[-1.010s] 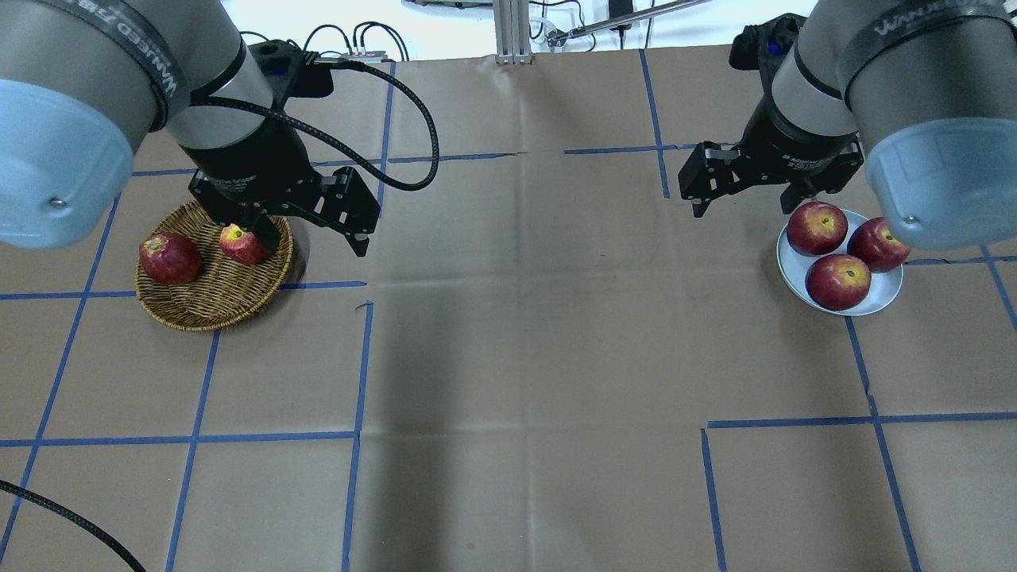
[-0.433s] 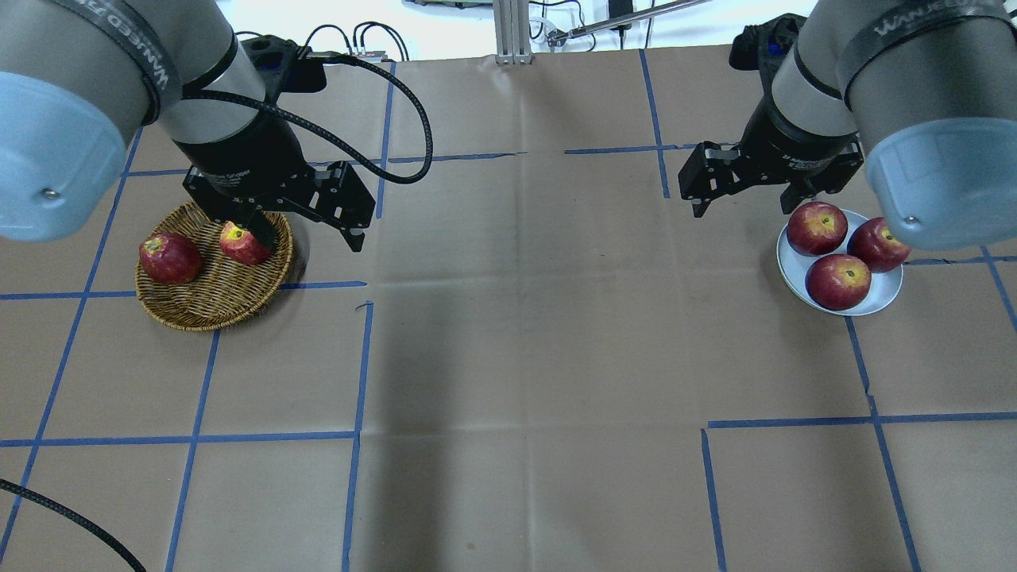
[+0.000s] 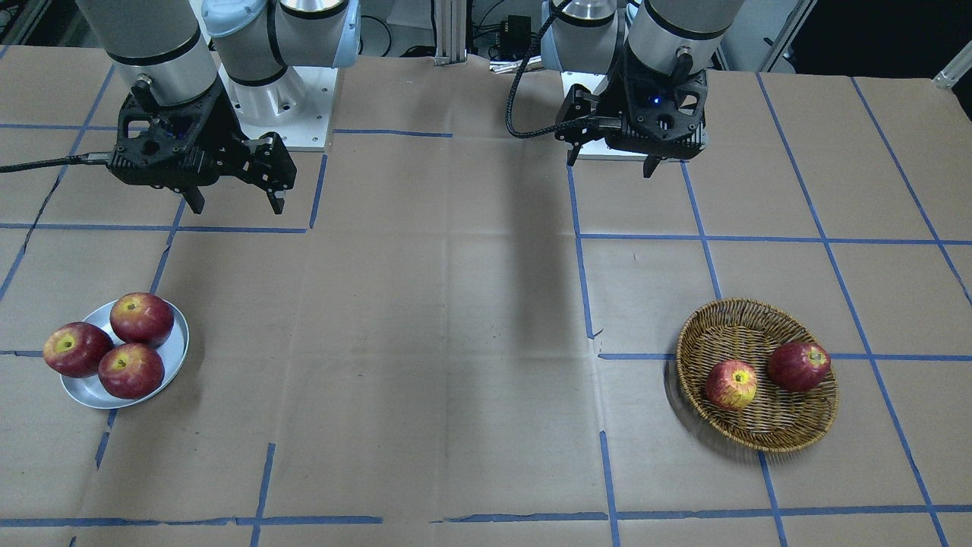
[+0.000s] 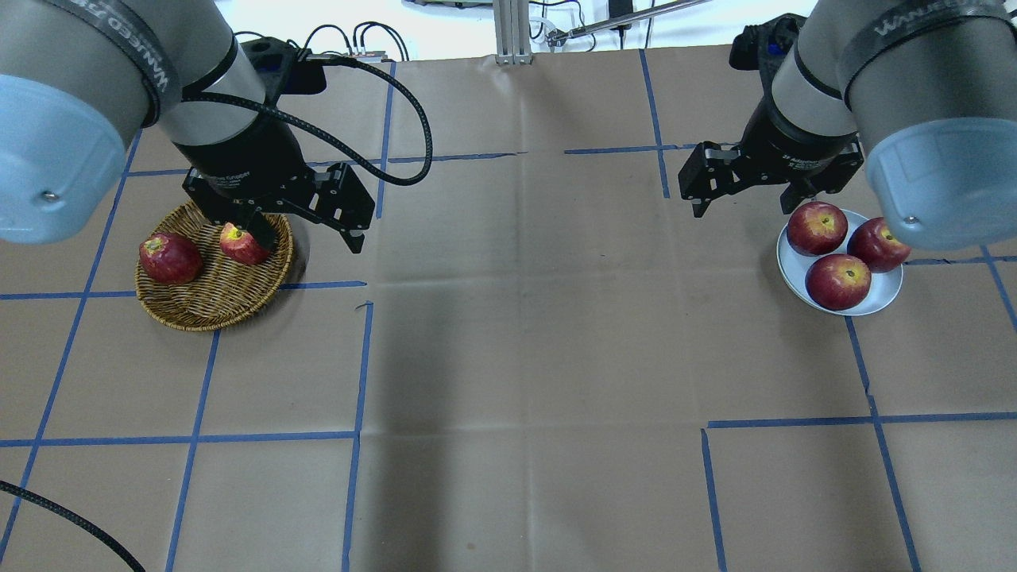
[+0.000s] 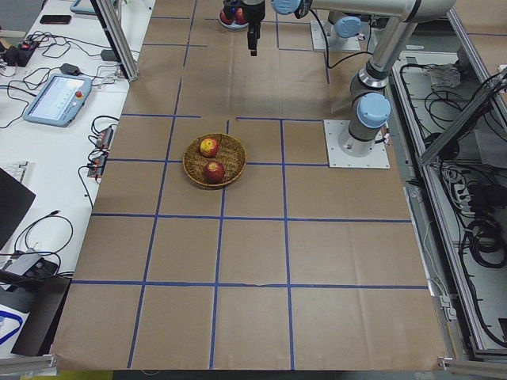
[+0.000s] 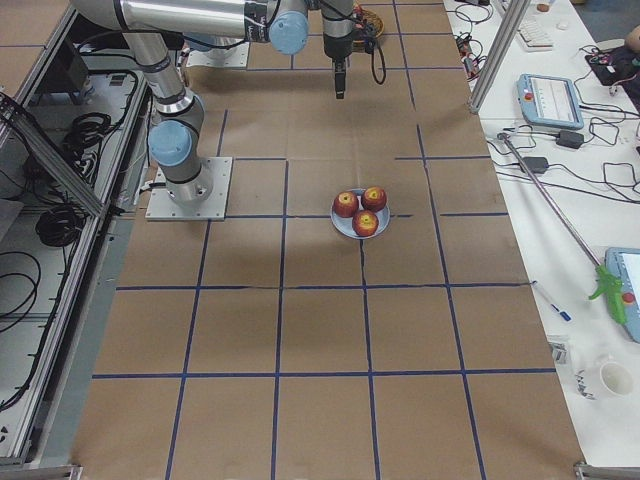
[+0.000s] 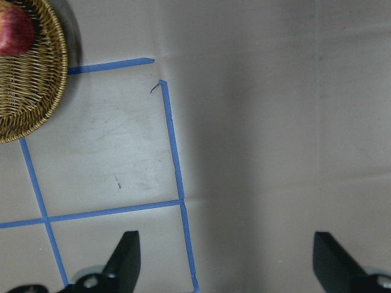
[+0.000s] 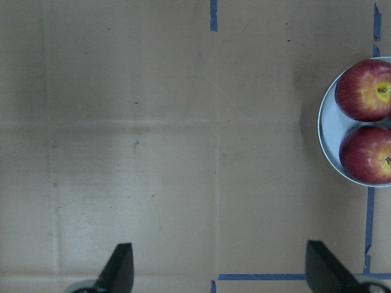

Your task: Transfer apple from basket to plate

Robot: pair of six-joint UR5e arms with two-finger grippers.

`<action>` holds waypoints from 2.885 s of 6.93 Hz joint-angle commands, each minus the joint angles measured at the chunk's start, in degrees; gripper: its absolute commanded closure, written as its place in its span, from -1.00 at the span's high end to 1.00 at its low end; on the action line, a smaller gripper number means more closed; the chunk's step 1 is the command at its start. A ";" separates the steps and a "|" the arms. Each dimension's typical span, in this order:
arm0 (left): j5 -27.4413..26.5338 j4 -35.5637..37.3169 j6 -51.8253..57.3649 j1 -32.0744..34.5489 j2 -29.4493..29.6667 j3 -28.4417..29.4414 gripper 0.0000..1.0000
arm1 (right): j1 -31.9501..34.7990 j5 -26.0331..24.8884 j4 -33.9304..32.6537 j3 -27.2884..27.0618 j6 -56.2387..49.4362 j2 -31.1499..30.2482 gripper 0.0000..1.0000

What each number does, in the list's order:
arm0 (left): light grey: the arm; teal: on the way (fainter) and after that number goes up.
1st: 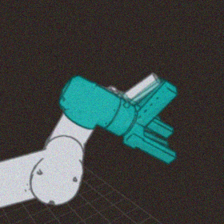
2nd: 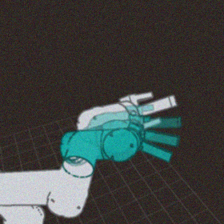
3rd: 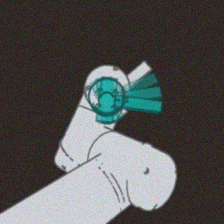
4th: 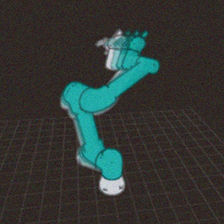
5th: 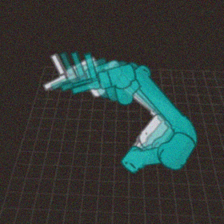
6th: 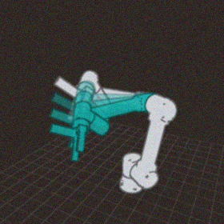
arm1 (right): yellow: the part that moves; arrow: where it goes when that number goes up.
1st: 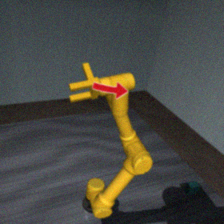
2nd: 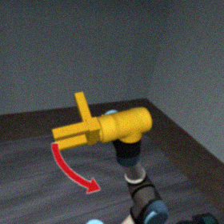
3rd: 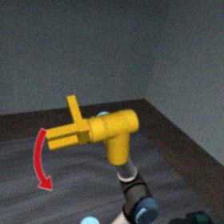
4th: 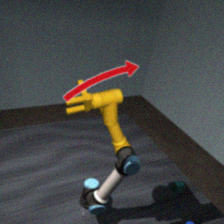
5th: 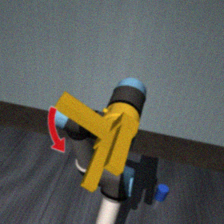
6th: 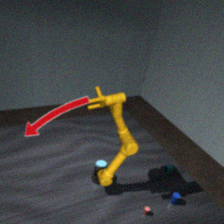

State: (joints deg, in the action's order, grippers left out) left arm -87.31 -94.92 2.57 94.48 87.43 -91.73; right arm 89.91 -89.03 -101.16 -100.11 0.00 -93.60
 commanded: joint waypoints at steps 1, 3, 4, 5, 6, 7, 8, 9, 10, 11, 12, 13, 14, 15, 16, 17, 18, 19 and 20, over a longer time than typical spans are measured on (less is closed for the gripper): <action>-0.05 -0.09 -0.11 0.00 -0.33 -0.11 0.99 | 0.00 0.00 0.00 0.00 0.00 0.00 1.00; -0.05 0.00 0.15 -0.26 0.11 -0.72 0.99 | 0.00 0.00 0.00 0.00 0.00 0.00 1.00; -0.14 0.17 0.15 -0.26 0.19 -0.29 0.99 | -0.09 0.00 0.00 0.00 -0.09 0.00 1.00; -0.66 0.44 0.94 -0.18 0.37 -0.81 0.98 | 0.00 0.00 0.00 0.00 -0.09 0.00 1.00; -1.36 0.53 0.51 -0.26 0.11 -1.51 0.98 | 0.00 0.00 0.00 0.00 -0.09 0.00 1.00; -1.37 0.61 0.42 -1.92 0.45 -1.69 0.98 | -0.09 0.00 0.00 0.00 0.00 0.00 1.00; -1.80 0.70 0.85 -4.72 1.07 -1.87 0.98 | 0.00 0.00 0.00 0.00 0.00 0.00 1.00; -2.59 2.53 0.94 -7.27 3.16 -2.74 0.98 | -0.09 0.00 0.00 0.00 0.00 0.00 1.00; -2.60 7.33 4.60 -9.73 5.18 -3.36 0.98 | -0.09 0.00 0.00 0.00 -0.09 0.00 1.00; -2.34 11.12 10.64 -12.45 7.20 -5.19 0.98 | 0.00 0.00 0.00 0.00 -0.09 0.00 1.00; -2.68 16.99 11.40 -14.83 9.23 -7.13 0.98 | 0.00 0.00 0.00 -0.09 -0.09 0.00 1.00; -2.77 22.01 12.01 -15.90 10.64 -8.71 0.98 | -0.09 0.00 0.00 0.00 -0.09 0.00 1.00; -2.60 24.06 17.15 -18.17 12.57 -10.03 0.98 | -0.09 0.00 0.00 -0.09 -0.17 0.00 1.00; -2.68 29.82 21.99 -20.19 15.54 -9.52 0.98 | -0.09 0.00 0.00 0.00 -0.18 0.00 1.00; -2.42 31.45 22.73 -20.91 19.14 -8.82 0.98 | -0.09 0.00 0.00 0.00 -0.18 0.00 1.00; -2.68 38.60 23.09 -22.22 22.74 -8.82 0.98 | -0.09 0.00 0.00 0.00 -0.18 0.00 1.00; -2.77 41.72 23.35 -22.32 24.17 -9.25 0.98 | -0.09 0.00 0.00 0.00 -0.18 0.00 1.00; -2.43 41.75 23.01 -22.50 25.23 -9.69 0.98 | -0.09 0.00 0.00 0.00 -0.18 0.00 1.00; -2.16 41.75 23.00 -22.50 26.89 -9.52 0.98 | -0.09 0.00 0.00 -0.09 -0.18 0.00 1.00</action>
State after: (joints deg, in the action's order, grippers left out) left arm -89.76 -53.76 25.63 72.10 112.48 -101.21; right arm 89.82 -89.03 -101.16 -100.13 -0.18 -93.60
